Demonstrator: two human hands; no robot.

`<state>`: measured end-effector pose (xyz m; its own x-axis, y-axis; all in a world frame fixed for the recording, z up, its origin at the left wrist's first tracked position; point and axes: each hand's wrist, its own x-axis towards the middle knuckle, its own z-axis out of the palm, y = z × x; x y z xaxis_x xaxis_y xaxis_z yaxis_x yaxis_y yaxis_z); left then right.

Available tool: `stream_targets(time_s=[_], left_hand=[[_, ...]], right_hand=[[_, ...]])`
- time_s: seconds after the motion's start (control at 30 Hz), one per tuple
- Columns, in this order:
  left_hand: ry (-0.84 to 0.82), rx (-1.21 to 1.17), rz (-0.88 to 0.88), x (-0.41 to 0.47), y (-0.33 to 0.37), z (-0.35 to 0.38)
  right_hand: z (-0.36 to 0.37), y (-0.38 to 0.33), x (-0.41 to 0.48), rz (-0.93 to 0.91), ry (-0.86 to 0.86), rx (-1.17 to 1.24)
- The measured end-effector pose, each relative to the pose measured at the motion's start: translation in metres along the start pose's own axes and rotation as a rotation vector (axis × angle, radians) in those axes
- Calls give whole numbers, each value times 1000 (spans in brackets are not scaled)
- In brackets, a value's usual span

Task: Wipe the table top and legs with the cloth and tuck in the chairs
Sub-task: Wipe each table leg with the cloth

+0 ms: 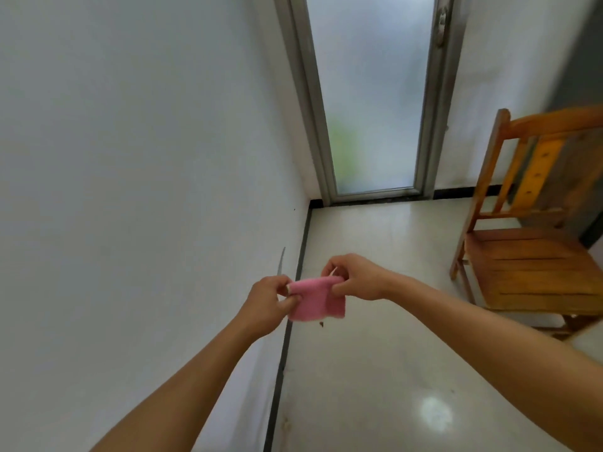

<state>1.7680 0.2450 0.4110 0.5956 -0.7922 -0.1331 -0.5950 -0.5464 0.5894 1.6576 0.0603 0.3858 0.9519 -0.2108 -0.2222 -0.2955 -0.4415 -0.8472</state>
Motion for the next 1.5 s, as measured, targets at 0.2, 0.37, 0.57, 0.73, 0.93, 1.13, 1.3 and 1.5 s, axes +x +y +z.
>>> stream_targets(time_s=[0.2,0.37,0.57,0.73,0.93,1.13,1.3,1.5], left_hand=[[-39,-1,73,78,4,36],[-86,25,8,191,-11,67],[-368,182,29,326,22,107],[-471,284,220,421,94,133],[-599,350,509,509,171,191],[-905,441,838,543,225,298],[-1129,531,1146,518,244,365],[-1336,674,1458,432,226,409]], right_hand=[[-40,45,23,110,16,-159],[-102,150,86,300,107,-110],[-180,258,111,553,238,-31],[-246,299,91,749,459,-137],[-280,318,43,971,681,15],[-227,349,-12,1257,901,262],[-127,341,-26,1512,1159,565],[0,300,-20,1693,1465,938]])
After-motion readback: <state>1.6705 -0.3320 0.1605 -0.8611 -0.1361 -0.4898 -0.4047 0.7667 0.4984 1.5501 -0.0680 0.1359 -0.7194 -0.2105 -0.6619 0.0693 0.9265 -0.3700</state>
